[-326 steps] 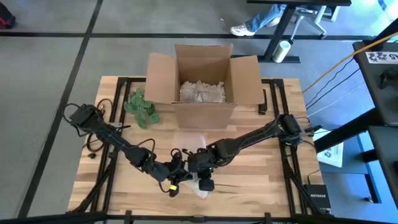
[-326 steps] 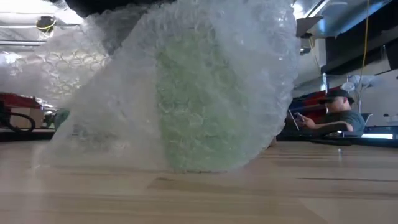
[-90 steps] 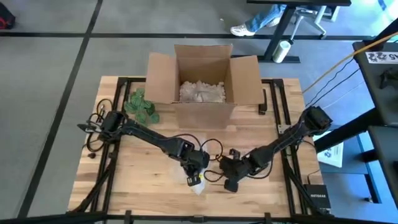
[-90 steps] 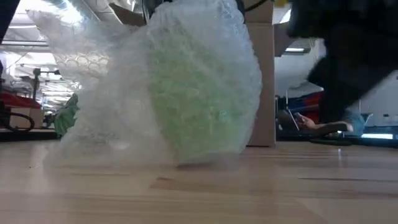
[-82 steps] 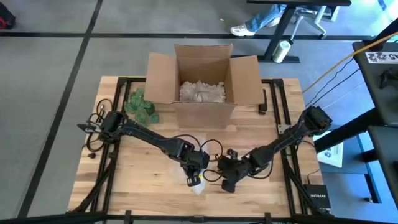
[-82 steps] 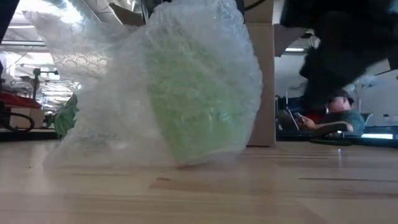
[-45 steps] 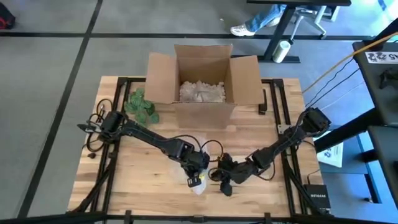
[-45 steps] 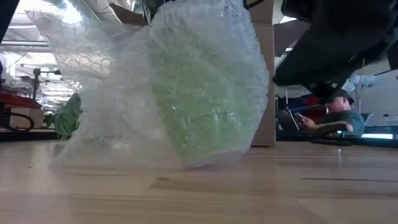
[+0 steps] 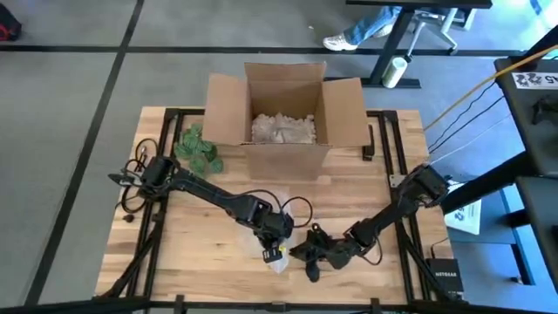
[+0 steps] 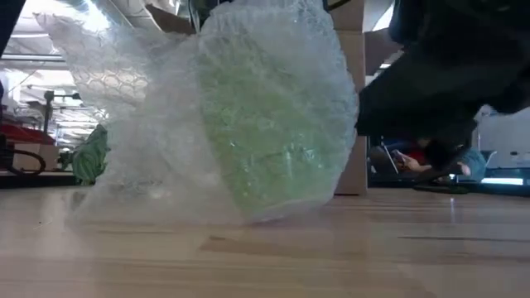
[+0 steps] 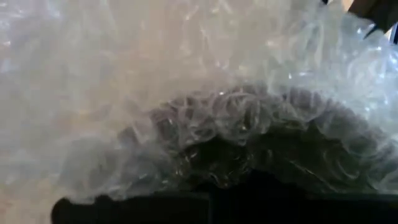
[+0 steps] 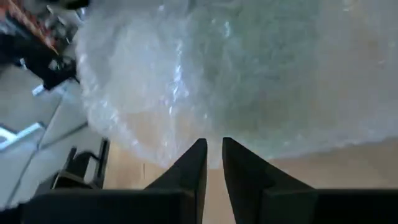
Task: Wrap mug
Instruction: Wrap the green mug in bubble wrap
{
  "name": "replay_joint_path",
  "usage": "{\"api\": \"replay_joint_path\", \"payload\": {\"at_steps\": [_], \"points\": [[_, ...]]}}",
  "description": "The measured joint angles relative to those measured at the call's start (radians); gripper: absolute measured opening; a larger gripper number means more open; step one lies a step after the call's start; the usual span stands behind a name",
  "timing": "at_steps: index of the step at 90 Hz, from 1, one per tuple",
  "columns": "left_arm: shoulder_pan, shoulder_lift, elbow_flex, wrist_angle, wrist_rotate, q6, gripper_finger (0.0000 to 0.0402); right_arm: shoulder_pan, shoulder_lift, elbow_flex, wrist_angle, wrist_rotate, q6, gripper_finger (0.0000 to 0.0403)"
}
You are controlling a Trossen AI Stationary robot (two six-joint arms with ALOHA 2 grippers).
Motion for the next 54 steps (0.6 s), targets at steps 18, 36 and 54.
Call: {"api": "replay_joint_path", "payload": {"at_steps": [18,36,54], "points": [[-0.002,0.000,0.000,-0.001,-0.013,0.000,0.0000,0.000,0.054,0.020,0.029,0.020,0.032,0.0037],[-0.004,-0.009,0.013,-0.010,-0.017,0.004,0.0000,-0.001,0.100,0.022,0.028,0.018,0.106,0.0037],[-0.011,-0.011,0.064,-0.008,-0.042,0.026,0.0000,-0.016,0.110,0.023,0.050,0.016,0.100,0.0037]]}}
